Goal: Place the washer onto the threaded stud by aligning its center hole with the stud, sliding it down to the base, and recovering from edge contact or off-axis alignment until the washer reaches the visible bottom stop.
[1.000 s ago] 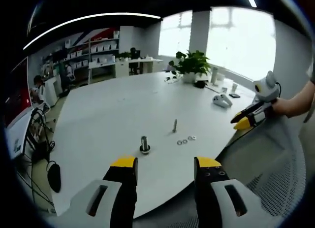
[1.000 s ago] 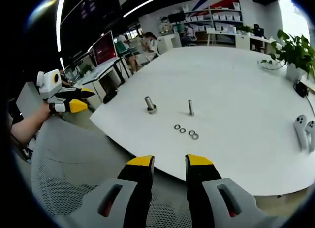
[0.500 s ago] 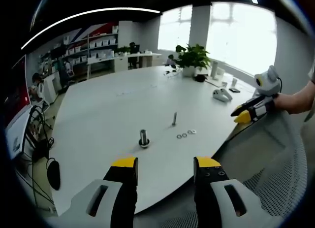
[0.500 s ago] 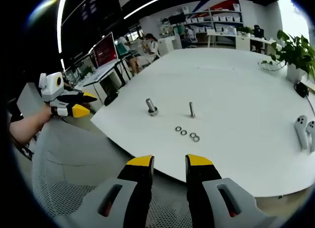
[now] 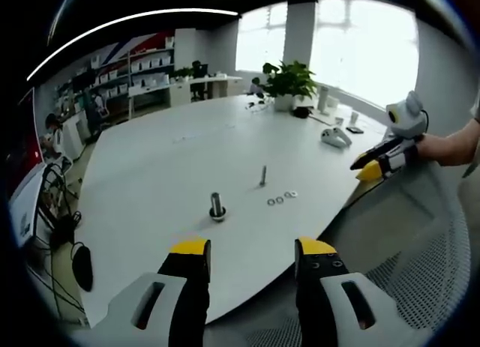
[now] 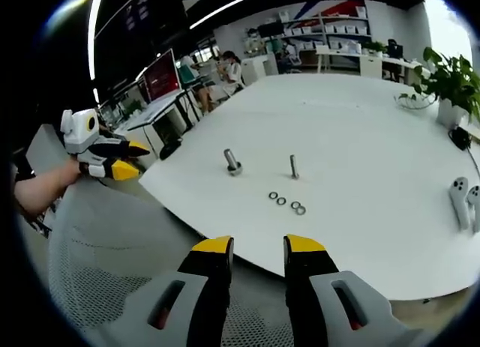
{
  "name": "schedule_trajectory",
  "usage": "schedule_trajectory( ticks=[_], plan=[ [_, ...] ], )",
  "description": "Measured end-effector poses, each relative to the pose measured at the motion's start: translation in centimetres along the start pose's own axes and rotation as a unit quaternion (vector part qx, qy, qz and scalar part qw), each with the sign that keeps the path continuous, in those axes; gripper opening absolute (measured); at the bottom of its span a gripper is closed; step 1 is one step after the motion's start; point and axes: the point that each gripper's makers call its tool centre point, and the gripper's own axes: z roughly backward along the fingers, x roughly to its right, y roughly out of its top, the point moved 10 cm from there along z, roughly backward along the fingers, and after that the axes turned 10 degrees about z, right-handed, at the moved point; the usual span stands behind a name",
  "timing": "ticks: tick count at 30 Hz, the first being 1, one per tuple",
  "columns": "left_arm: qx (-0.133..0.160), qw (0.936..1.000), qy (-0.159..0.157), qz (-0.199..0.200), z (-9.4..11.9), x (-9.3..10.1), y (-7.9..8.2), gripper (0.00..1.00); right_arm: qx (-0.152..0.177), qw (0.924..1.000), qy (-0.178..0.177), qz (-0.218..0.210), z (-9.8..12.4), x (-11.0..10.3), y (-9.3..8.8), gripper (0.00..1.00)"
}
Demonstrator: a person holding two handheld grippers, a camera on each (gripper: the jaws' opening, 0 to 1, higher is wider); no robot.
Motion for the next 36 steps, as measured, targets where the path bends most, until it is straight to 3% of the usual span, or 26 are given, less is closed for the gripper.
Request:
schedule_trajectory(
  ticks=[8, 10, 13, 15, 22, 24, 25, 26, 28, 31, 36],
  plan=[
    [-0.002, 1.0000, 0.001, 0.000, 0.0, -0.1, -0.1, 0.43, -0.006, 0.9999, 0.006, 0.013, -0.1, 0.0, 0.0, 0.36],
    [-0.002, 1.0000, 0.003, -0.004, 0.0, 0.0, -0.1, 0.43, -0.015, 0.9990, 0.042, 0.006, -0.5, -0.4, 0.1, 0.43],
    [0.001, 1.0000, 0.003, 0.001, 0.0, -0.3, -0.1, 0.42, -0.031, 0.9954, 0.082, 0.040, -1.0, -0.7, 0.1, 0.46],
    [0.002, 1.0000, 0.001, 0.005, 0.1, -0.2, -0.1, 0.42, -0.048, 0.9939, 0.080, 0.058, -1.2, -0.3, 0.2, 0.44],
    [-0.010, 0.9999, -0.002, -0.008, -0.2, -0.1, -0.2, 0.41, -0.063, 0.9863, 0.047, 0.146, -2.9, 2.6, 1.8, 0.45],
    [-0.006, 1.0000, 0.000, -0.002, -0.1, -0.1, -0.2, 0.41, -0.058, 0.9874, 0.050, 0.139, -3.9, 3.5, 2.1, 0.45],
    [-0.005, 1.0000, 0.001, -0.001, 0.0, -0.2, -0.2, 0.41, -0.035, 0.9897, 0.059, 0.125, -4.5, 3.6, 2.4, 0.46],
    [-0.006, 1.0000, 0.002, 0.000, 0.0, -0.2, -0.2, 0.41, -0.017, 0.9942, 0.063, 0.086, -5.0, 3.9, 2.8, 0.47],
    [-0.007, 1.0000, 0.003, -0.002, 0.0, -0.2, -0.2, 0.41, -0.009, 0.9965, 0.068, 0.048, -5.8, 4.5, 3.3, 0.47],
    [-0.006, 1.0000, 0.002, -0.006, 0.0, -0.1, -0.2, 0.41, -0.042, 0.9949, 0.062, 0.068, -7.1, 5.2, 3.3, 0.43],
    [-0.011, 0.9999, -0.002, -0.005, -0.1, -0.1, -0.3, 0.41, -0.131, 0.9777, 0.050, 0.156, -9.4, 6.5, 2.3, 0.42]
  ],
)
